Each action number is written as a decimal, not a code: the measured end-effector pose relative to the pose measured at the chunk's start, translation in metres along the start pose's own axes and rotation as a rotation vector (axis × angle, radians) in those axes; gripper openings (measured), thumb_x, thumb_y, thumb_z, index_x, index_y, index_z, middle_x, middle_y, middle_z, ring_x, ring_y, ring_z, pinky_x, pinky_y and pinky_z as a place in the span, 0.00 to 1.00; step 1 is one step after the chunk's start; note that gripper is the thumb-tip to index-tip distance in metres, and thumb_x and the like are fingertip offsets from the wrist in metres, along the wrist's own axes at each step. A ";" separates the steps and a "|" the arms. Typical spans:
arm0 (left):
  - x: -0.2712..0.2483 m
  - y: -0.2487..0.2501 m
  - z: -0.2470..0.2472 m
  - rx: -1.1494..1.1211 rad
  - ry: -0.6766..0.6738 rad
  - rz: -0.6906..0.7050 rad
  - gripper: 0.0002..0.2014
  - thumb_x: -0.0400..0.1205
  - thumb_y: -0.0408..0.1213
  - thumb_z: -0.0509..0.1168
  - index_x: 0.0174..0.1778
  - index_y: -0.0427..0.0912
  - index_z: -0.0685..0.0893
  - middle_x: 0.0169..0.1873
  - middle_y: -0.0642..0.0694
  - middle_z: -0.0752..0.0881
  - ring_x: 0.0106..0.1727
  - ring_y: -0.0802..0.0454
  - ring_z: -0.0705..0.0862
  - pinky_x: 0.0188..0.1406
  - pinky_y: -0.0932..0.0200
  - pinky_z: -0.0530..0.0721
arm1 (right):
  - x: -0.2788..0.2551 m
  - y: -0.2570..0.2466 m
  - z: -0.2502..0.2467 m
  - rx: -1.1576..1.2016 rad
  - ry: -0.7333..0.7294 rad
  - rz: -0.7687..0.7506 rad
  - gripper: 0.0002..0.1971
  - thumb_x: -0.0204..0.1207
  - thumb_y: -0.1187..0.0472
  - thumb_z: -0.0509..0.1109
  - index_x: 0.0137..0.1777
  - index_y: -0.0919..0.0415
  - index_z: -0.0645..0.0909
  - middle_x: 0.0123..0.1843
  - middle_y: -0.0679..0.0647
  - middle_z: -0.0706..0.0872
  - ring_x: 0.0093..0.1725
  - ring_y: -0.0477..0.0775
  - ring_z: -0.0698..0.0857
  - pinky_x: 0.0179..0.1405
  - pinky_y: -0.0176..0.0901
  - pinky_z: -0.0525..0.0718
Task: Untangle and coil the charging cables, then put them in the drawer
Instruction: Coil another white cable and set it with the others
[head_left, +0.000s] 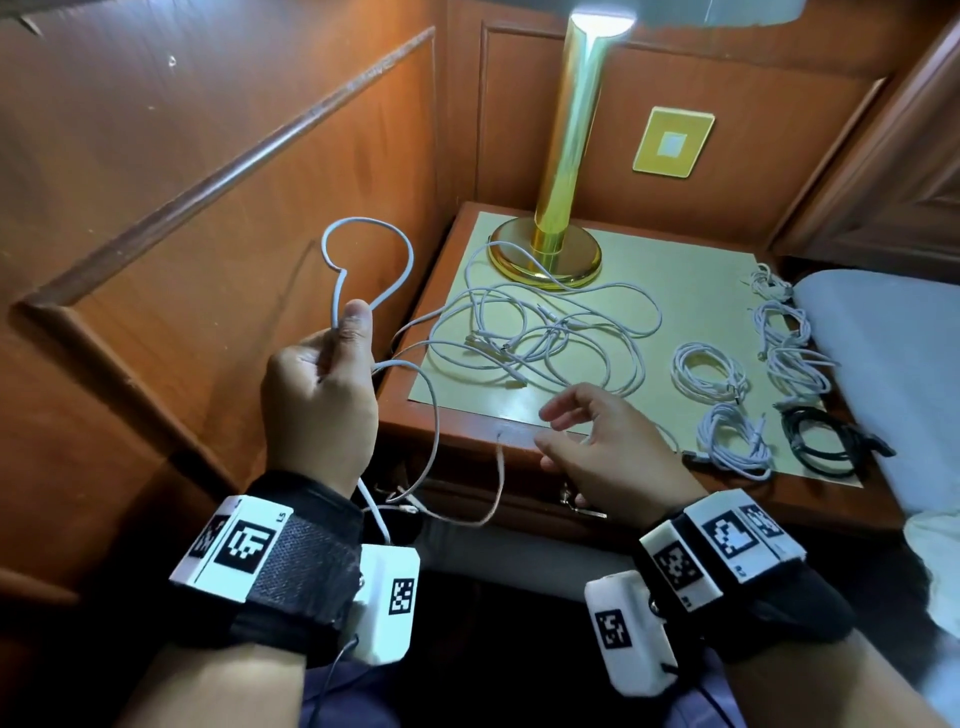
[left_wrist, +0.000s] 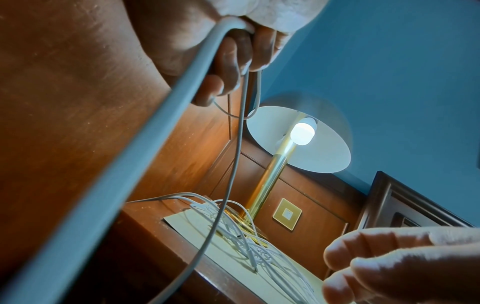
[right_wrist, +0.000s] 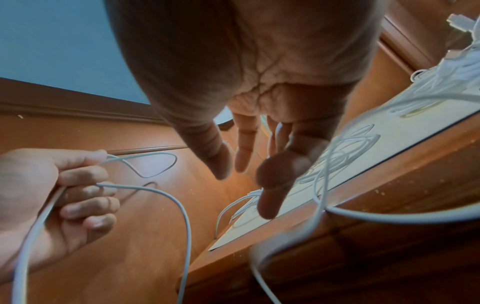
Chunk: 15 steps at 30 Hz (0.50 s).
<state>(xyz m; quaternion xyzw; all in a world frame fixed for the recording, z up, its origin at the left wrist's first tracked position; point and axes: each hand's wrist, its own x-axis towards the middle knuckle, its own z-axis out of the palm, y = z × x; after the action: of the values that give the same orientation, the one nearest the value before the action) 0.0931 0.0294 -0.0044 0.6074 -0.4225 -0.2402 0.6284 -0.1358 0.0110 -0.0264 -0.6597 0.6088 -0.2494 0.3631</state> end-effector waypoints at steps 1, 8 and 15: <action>0.000 0.002 0.000 -0.016 -0.006 -0.006 0.32 0.80 0.64 0.61 0.27 0.37 0.62 0.24 0.40 0.61 0.27 0.33 0.61 0.24 0.36 0.66 | 0.000 0.000 0.001 -0.016 -0.024 0.000 0.07 0.75 0.51 0.74 0.50 0.45 0.81 0.52 0.44 0.85 0.53 0.50 0.89 0.53 0.62 0.89; -0.010 0.017 0.003 -0.399 -0.139 -0.100 0.27 0.83 0.47 0.63 0.20 0.46 0.60 0.19 0.48 0.59 0.22 0.47 0.60 0.25 0.53 0.62 | -0.004 0.000 0.005 -0.087 -0.119 -0.029 0.14 0.73 0.46 0.77 0.56 0.44 0.80 0.52 0.45 0.84 0.47 0.48 0.88 0.57 0.50 0.86; -0.009 0.025 0.000 -0.736 -0.369 -0.210 0.27 0.84 0.49 0.60 0.19 0.47 0.61 0.20 0.50 0.55 0.23 0.49 0.57 0.26 0.57 0.66 | -0.012 -0.015 0.012 -0.064 -0.355 -0.119 0.11 0.76 0.43 0.75 0.57 0.39 0.85 0.46 0.37 0.88 0.38 0.32 0.83 0.50 0.37 0.80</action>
<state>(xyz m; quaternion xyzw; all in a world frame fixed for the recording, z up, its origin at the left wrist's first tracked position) 0.0832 0.0407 0.0172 0.3291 -0.3499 -0.5424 0.6892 -0.1186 0.0245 -0.0206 -0.7394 0.5029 -0.1307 0.4282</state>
